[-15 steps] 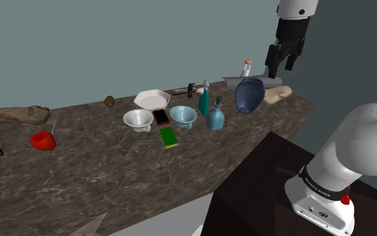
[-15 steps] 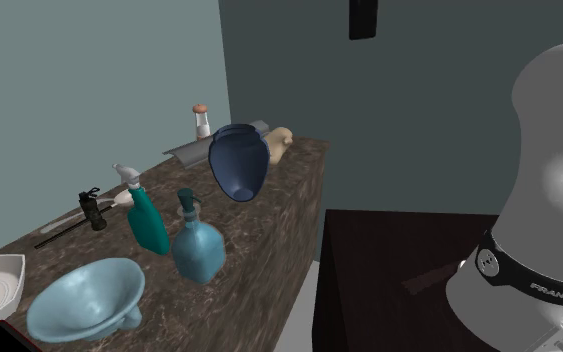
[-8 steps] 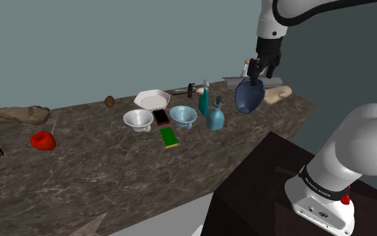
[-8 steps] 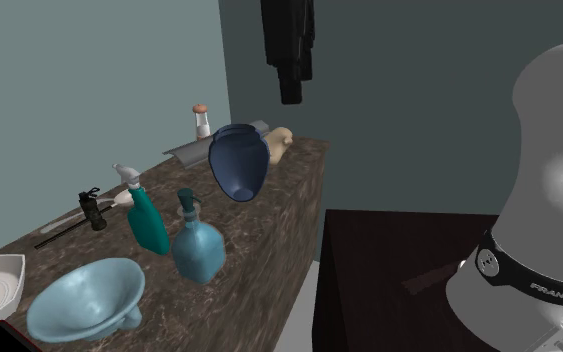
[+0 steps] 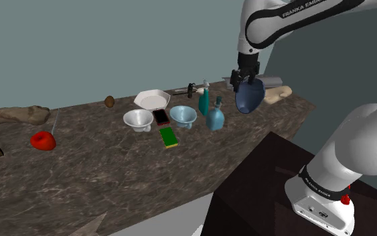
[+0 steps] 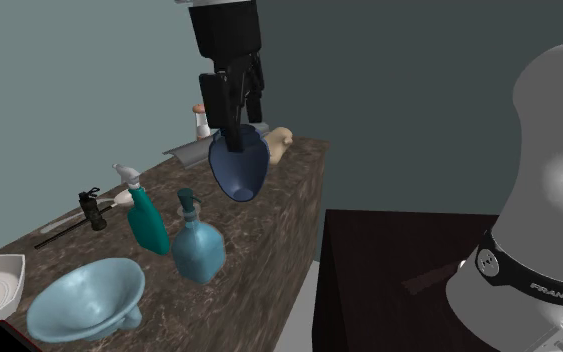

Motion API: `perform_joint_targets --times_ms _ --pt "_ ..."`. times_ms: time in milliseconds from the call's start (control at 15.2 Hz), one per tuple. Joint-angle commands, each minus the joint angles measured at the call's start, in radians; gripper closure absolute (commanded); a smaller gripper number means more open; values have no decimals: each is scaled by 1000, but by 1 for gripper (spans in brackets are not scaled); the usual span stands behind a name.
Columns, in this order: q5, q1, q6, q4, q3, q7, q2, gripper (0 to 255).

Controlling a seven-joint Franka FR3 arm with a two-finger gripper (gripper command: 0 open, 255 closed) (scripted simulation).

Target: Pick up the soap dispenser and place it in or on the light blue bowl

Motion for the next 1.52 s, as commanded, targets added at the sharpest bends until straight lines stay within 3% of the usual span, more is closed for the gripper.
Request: perform_joint_targets --times_ms 0,792,1452 --pt "-2 0 67 17 -7 -5 74 0" --pt "36 -20 332 271 -32 -73 545 0" --pt "43 -31 426 263 -31 -78 630 0"
